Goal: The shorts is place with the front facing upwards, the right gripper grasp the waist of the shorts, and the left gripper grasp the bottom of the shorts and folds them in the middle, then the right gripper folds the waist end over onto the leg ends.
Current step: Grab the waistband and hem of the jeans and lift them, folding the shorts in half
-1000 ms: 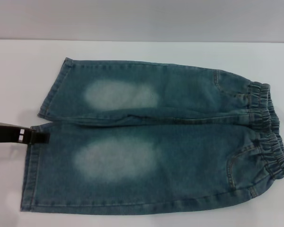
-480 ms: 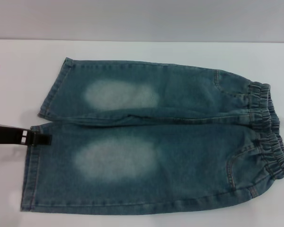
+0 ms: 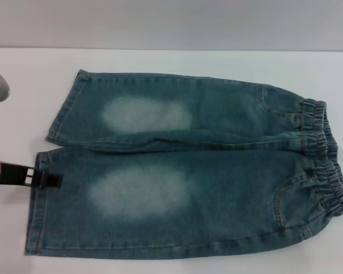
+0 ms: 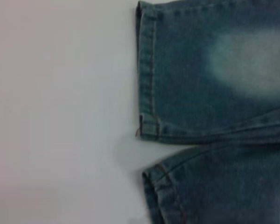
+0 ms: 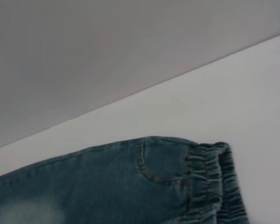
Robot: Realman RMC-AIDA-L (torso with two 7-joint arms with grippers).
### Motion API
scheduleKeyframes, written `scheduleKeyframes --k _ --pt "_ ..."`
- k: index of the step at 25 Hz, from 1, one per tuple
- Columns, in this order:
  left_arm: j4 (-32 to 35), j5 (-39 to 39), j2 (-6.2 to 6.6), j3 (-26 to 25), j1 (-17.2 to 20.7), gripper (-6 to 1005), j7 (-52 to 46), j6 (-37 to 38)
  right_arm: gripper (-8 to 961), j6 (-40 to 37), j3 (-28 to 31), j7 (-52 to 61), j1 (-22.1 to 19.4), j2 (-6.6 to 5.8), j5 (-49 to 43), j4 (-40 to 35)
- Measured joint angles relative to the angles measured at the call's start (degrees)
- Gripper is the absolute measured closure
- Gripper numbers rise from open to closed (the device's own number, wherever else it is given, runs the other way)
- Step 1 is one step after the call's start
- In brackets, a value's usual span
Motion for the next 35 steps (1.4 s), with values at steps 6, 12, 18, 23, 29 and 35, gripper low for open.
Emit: scheduleKeyframes --k 6,12,18,23,29,35 --pt "2.5 1.9 0.02 1.5 0.6 185 -2.1 -4.8 301 -0.2 1.2 -0.5 -1.3 0.05 -1.2 0.6" --pt "3.7 1.5 0.02 2.5 0.9 187 -3.6 -7.9 301 -1.0 1.8 -1.9 -2.4 0.05 -3.9 1.1" --pt "3.7 1.4 -0.04 3.2 0.4 189 -5.0 -10.9 301 -2.2 2.0 -3.2 -2.6 0.02 -3.8 2.7" --pt "3.6 1.3 -0.14 4.6 0.2 191 -6.1 -13.0 302 -2.8 2.1 -3.6 -2.4 0.01 -3.7 3.3" --pt "3.4 1.1 -0.16 6.4 0.2 193 -7.3 -14.9 302 -2.8 2.1 -4.2 -2.1 0.01 -3.5 3.6" --pt "3.4 0.3 -0.14 7.4 0.4 195 -8.0 -17.0 303 -2.7 2.1 -4.5 -2.3 0.01 -3.4 3.7"
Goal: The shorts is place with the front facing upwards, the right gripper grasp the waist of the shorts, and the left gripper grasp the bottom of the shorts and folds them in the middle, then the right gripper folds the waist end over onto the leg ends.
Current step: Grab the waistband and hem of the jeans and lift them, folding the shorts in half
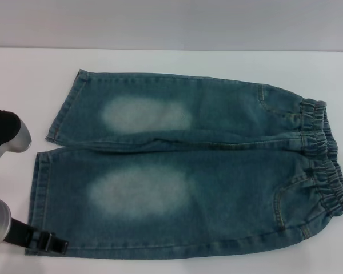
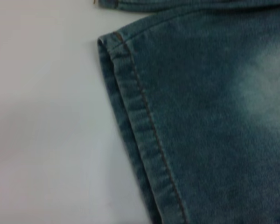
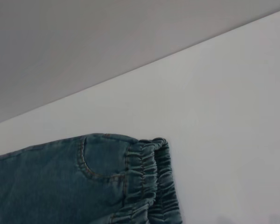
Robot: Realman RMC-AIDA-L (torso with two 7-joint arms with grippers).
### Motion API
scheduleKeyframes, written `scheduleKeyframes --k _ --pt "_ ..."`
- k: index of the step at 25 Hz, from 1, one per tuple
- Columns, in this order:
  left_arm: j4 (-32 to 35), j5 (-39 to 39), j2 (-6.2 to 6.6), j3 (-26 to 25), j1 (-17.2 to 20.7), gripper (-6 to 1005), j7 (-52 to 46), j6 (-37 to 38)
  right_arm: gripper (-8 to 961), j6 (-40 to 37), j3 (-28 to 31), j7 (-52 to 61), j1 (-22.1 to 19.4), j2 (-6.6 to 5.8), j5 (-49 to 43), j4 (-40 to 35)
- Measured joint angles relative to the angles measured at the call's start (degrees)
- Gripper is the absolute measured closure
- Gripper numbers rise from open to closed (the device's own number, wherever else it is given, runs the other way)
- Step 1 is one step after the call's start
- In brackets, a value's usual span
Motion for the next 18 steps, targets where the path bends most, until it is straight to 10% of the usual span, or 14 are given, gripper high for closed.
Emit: scheduleKeyframes --k 18 --pt "-2.5 -0.4 0.08 0.5 -0.5 200 -0.1 0.9 302 0.3 0.0 -0.5 0.2 0.0 0.1 0.3"
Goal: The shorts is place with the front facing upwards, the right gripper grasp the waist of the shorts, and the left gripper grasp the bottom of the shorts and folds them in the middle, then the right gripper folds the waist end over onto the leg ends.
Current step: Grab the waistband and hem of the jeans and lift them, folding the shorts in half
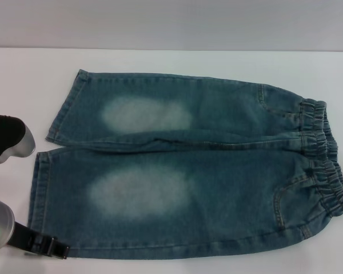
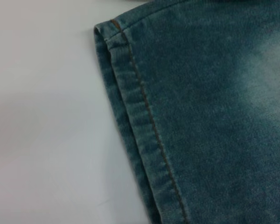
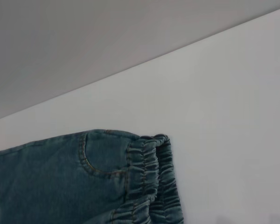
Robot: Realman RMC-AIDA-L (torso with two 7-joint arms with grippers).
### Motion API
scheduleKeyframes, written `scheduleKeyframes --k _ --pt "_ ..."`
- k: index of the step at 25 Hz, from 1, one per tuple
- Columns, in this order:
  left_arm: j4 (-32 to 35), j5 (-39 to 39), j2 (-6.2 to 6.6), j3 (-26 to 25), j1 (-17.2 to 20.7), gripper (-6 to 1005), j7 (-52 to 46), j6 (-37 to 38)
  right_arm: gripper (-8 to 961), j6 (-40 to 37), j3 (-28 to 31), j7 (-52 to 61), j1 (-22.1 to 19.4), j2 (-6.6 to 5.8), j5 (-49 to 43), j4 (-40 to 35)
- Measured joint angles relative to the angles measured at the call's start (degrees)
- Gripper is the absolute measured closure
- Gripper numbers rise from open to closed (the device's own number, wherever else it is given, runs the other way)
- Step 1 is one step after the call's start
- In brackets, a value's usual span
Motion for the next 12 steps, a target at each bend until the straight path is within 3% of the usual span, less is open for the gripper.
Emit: scheduleKeyframes --k 12 --pt "-2.9 0.0 -0.11 0.1 -1.4 204 0.0 0.6 302 0.1 0.0 0.0 0.3 -0.13 0.1 0.1"
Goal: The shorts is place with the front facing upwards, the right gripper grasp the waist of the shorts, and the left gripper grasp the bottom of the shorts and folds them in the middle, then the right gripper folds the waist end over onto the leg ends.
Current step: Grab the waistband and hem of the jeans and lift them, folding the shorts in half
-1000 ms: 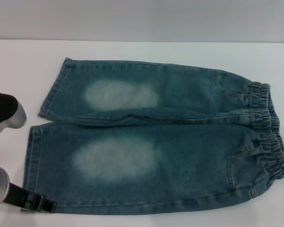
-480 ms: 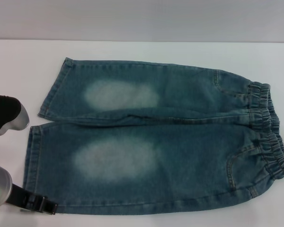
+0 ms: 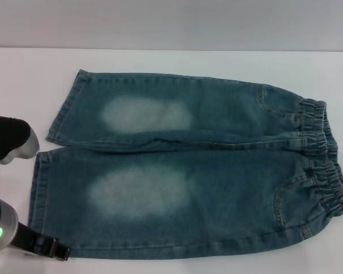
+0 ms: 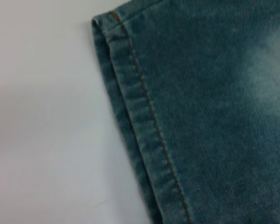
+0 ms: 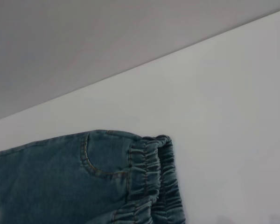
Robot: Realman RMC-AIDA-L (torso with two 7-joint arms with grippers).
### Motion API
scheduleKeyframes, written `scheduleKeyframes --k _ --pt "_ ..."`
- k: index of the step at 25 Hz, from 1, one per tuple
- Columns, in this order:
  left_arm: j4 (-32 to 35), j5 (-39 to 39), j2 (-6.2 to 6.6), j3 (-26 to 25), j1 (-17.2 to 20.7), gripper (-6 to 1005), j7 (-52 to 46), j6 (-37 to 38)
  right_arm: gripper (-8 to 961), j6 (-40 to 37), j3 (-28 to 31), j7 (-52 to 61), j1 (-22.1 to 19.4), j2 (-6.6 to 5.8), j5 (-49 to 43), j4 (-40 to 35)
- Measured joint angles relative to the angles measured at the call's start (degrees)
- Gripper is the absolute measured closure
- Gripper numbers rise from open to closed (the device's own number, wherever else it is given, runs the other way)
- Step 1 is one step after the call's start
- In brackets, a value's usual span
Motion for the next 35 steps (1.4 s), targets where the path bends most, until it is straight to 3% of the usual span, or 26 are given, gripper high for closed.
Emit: scheduleKeyframes --k 10,14,22,28,33,35 --pt "-3.1 -0.5 0.24 1.0 -2.2 207 0.9 0.2 302 0.6 0.0 -0.2 0.1 -0.05 0.0 0.0" --pt "-2.8 -0.4 0.24 0.9 -2.3 402 0.9 0.1 301 0.9 0.0 -0.2 0.1 -0.05 0.0 0.0" --pt "-0.8 -0.7 0.19 1.0 -2.2 544 0.9 -0.5 301 1.6 0.5 -0.2 0.2 -0.05 0.0 -0.3" --pt "0.1 -0.9 0.19 0.7 -2.0 777 1.0 -0.9 301 1.8 0.6 -0.2 0.4 -0.1 0.0 -0.2" --pt "1.4 -0.9 0.19 0.6 -2.4 908 1.0 -1.6 306 3.4 0.9 -0.2 0.3 -0.15 -0.2 -0.4" --pt "1.8 -1.2 0.19 0.6 -2.6 908 1.0 -1.8 311 4.9 1.6 -0.5 0.3 -0.17 -0.5 -0.4"
